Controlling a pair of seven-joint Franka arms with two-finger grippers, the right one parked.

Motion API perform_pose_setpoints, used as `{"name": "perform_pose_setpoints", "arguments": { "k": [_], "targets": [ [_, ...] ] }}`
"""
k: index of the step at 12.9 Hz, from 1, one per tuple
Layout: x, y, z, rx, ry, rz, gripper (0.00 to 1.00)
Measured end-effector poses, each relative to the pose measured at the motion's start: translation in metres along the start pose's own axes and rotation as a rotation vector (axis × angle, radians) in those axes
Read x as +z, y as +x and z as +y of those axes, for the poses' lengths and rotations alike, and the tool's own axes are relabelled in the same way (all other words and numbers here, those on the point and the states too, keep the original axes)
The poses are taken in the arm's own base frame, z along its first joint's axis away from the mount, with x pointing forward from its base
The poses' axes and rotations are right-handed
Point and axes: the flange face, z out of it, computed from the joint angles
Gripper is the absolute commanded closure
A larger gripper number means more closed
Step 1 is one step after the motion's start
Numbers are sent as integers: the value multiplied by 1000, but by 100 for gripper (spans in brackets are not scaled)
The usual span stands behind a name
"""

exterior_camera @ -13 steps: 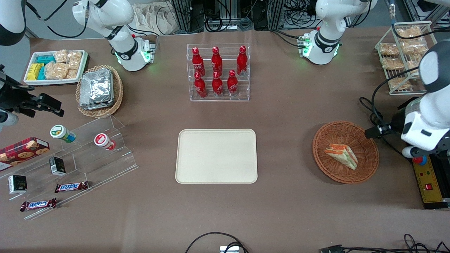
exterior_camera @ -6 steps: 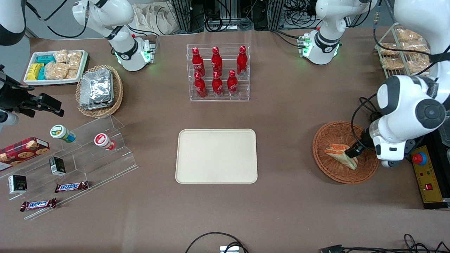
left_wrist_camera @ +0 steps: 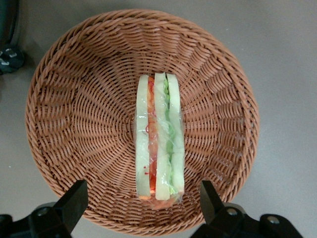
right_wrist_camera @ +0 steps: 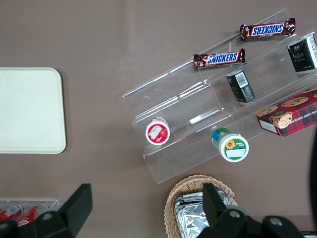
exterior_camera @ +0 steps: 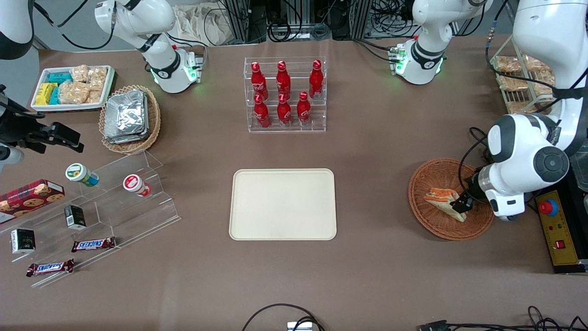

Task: Place sandwich from basket to tray
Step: 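Close the left gripper on the wrapped sandwich, then lift the sandwich and carry it with the left gripper toward the tray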

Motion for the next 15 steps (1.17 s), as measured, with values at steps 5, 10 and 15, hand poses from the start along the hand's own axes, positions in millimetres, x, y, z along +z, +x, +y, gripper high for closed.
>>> {"name": "perform_pose_setpoints", "arguments": {
  "k": [5, 10, 15],
  "targets": [
    [30, 4, 4, -15, 10, -21, 0],
    [52, 6, 6, -30, 15, -36, 62],
    [51, 10, 8, 36, 42, 28, 100]
  ]
}}
